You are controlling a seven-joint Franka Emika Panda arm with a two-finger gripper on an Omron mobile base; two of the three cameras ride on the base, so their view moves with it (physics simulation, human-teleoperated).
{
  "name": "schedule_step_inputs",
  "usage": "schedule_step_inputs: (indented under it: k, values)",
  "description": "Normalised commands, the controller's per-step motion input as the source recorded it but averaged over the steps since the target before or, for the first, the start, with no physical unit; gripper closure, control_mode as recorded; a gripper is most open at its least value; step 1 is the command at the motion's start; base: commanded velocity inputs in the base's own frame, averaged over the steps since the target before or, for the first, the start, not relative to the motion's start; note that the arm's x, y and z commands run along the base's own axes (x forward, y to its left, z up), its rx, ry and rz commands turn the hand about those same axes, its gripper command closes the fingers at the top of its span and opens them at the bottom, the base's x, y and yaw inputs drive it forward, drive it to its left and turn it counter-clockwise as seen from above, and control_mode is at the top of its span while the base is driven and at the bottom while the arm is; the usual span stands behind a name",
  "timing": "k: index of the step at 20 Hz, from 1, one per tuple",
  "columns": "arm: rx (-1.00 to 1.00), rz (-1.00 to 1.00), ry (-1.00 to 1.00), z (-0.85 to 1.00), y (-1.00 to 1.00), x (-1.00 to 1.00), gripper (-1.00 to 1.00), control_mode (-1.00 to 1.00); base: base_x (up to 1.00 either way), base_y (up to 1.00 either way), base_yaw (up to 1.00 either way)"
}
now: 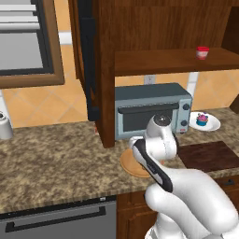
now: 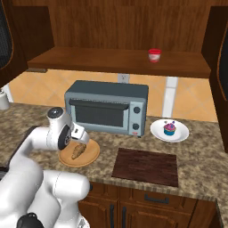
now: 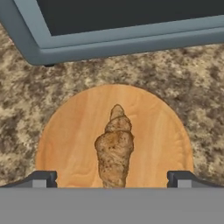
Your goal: From the different types of pastries on the counter, select a croissant and place it on the cutting board. Then retrieve a jar of jam from the cabinet and place it alongside the croissant on the cutting board.
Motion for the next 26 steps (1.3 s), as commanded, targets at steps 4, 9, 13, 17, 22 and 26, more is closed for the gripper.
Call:
schedule_step_inputs:
  k: [4, 9, 13, 17, 22, 26]
  values:
    - [0.01, 0.0, 0.0, -0.6, 0.0, 0.01, -1.0, -1.0, 0.0, 0.0, 0.0]
    - [0.0, -0.01, 0.0, -0.67, 0.0, 0.03, -1.0, -1.0, 0.0, 0.0, 0.0]
    - [0.0, 0.0, 0.0, -0.81, -0.07, 0.0, -1.0, -1.0, 0.0, 0.0, 0.0]
    - [0.0, 0.0, 0.0, -0.69, -0.12, 0.0, -1.0, -1.0, 0.0, 0.0, 0.0]
    - [0.01, 0.0, 0.0, -0.52, -0.22, 0.0, -1.0, -1.0, 0.0, 0.0, 0.0]
    - [0.0, 0.0, -0.06, -0.65, -0.07, 0.0, -1.0, -1.0, 0.0, 0.0, 0.0]
